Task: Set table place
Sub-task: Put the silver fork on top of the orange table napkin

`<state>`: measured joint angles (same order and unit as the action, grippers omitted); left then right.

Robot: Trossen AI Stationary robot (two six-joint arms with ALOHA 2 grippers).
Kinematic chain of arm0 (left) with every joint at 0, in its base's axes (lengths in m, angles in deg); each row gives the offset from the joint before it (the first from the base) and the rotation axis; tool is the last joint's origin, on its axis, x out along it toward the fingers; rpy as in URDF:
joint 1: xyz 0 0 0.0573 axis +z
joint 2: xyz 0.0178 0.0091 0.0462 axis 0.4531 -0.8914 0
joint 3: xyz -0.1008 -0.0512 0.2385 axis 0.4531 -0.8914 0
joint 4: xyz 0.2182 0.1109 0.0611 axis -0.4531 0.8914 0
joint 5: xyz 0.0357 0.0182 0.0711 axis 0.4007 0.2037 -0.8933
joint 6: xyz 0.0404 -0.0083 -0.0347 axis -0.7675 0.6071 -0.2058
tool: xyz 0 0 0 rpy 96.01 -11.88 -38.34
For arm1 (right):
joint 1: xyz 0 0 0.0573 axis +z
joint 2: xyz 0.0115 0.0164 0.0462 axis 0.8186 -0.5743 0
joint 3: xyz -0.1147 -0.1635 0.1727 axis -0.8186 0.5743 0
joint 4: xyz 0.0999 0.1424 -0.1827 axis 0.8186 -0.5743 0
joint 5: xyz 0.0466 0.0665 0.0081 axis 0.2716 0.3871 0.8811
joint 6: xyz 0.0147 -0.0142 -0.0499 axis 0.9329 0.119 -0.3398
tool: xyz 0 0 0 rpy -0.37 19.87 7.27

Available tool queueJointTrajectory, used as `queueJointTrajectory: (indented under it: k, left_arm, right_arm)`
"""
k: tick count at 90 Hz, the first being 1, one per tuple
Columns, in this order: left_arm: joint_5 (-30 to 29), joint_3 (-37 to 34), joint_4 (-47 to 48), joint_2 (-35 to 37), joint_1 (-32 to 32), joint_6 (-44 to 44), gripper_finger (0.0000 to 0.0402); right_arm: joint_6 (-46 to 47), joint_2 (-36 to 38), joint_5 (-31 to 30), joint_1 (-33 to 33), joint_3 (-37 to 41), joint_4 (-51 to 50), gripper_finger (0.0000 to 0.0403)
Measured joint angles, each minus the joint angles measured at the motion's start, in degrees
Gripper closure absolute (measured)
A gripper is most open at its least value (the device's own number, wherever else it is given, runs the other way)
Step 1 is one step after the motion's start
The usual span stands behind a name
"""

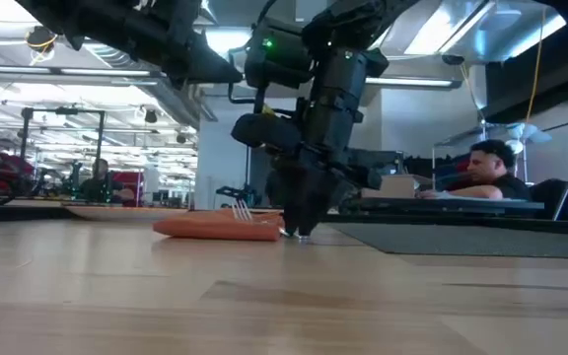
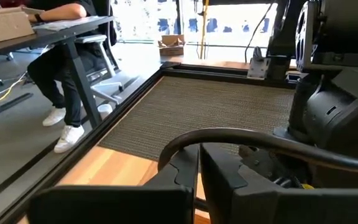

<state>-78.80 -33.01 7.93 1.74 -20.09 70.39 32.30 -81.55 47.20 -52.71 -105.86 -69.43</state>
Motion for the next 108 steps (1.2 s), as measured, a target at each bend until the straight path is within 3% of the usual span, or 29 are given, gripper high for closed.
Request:
queueJointTrajectory:
  k: [39, 68, 78, 94, 108]
  left_arm:
    - [0.0, 0.0, 0.0, 0.0, 0.0, 0.0, 0.0402]
    - [0.1, 0.0, 0.1, 0.0, 0.0, 0.0, 0.0402]
    - [0.2, 0.0, 0.1, 0.0, 0.0, 0.0, 0.0402]
    - [0.2, 0.0, 0.2, 0.0, 0.0, 0.0, 0.0402]
    - [0.2, 0.0, 0.4, 0.0, 0.0, 0.0, 0.0402]
  right_arm:
    - [0.3, -0.2, 0.3, 0.0, -0.1, 0.1, 0.0289]
    - [0.3, -2.6, -0.8, 0.0, -0.2, -0.3, 0.0287]
    - [0.3, -2.7, -1.5, 0.0, -0.2, -0.5, 0.0309]
    - [-0.1, -2.7, -2.7, 0.0, -0.2, -1.1, 0.0391]
    - [-0.1, -2.7, -2.9, 0.0, -0.2, -1.4, 0.0396]
